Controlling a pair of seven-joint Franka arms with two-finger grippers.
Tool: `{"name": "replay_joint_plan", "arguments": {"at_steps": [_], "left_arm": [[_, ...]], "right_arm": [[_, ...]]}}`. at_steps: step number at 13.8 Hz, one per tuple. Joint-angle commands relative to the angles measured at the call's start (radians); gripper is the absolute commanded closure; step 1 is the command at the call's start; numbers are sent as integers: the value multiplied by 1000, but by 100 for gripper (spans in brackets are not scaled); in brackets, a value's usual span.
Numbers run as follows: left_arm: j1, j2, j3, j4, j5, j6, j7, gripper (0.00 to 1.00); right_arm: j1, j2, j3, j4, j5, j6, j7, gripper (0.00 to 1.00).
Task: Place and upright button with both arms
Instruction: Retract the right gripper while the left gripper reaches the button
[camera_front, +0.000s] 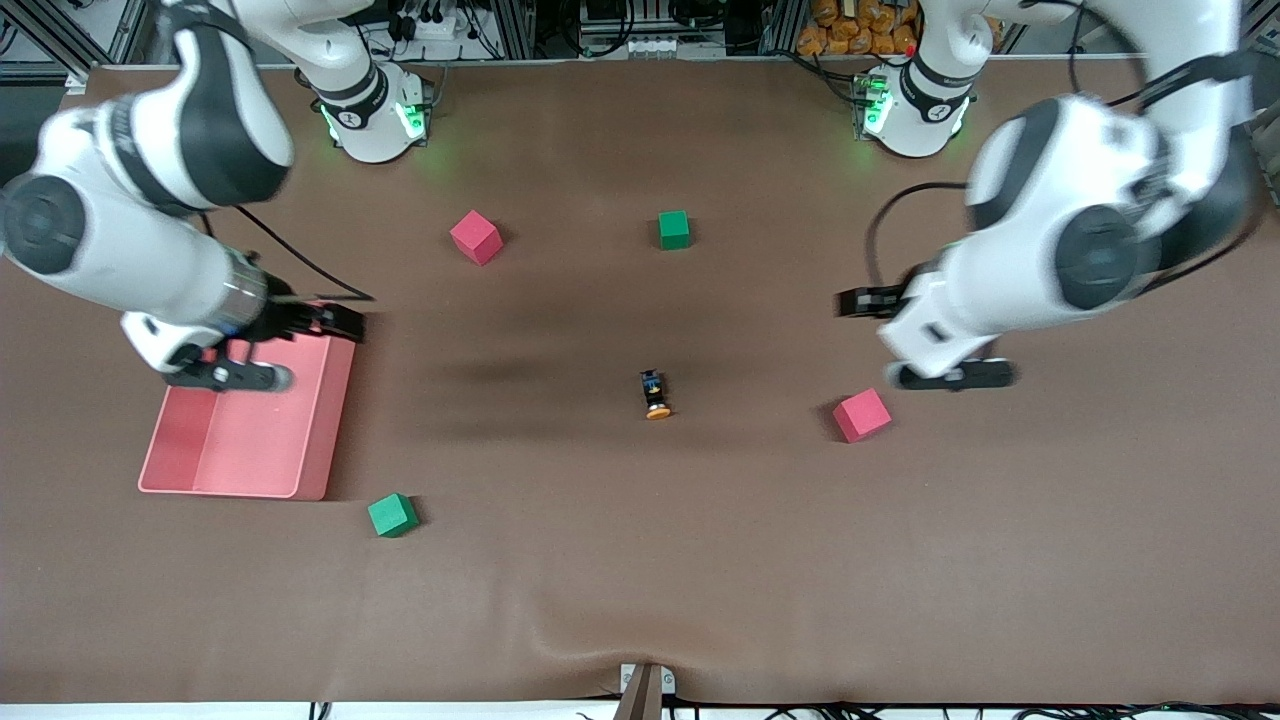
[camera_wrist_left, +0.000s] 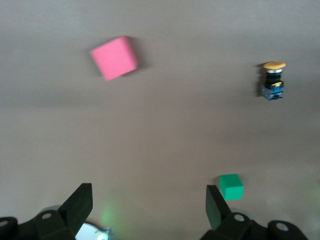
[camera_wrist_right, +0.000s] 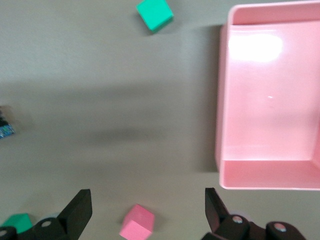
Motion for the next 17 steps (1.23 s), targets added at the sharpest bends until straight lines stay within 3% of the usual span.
{"name": "replay_joint_plan", "arguments": {"at_steps": [1, 4, 8, 11, 17], "left_arm": [[-94, 84, 9, 25, -23, 91, -110, 0], [-177, 194, 9, 54, -42, 247, -240, 0], [-240, 315, 11, 151, -68, 306, -311, 0], [-263, 348, 9, 149, -69, 378, -334, 0], [-304, 395, 15, 148, -66, 415, -379, 0]], "right_arm": [[-63, -156, 17, -165, 0, 57, -40, 0], [-137, -210, 17, -203, -30, 59, -127, 0], [-246, -226, 17, -187, -38, 33, -353, 0], [-237, -205, 23, -66, -124, -62, -350, 0], [-211, -58, 26, 264, -121, -303, -332, 0]]}}
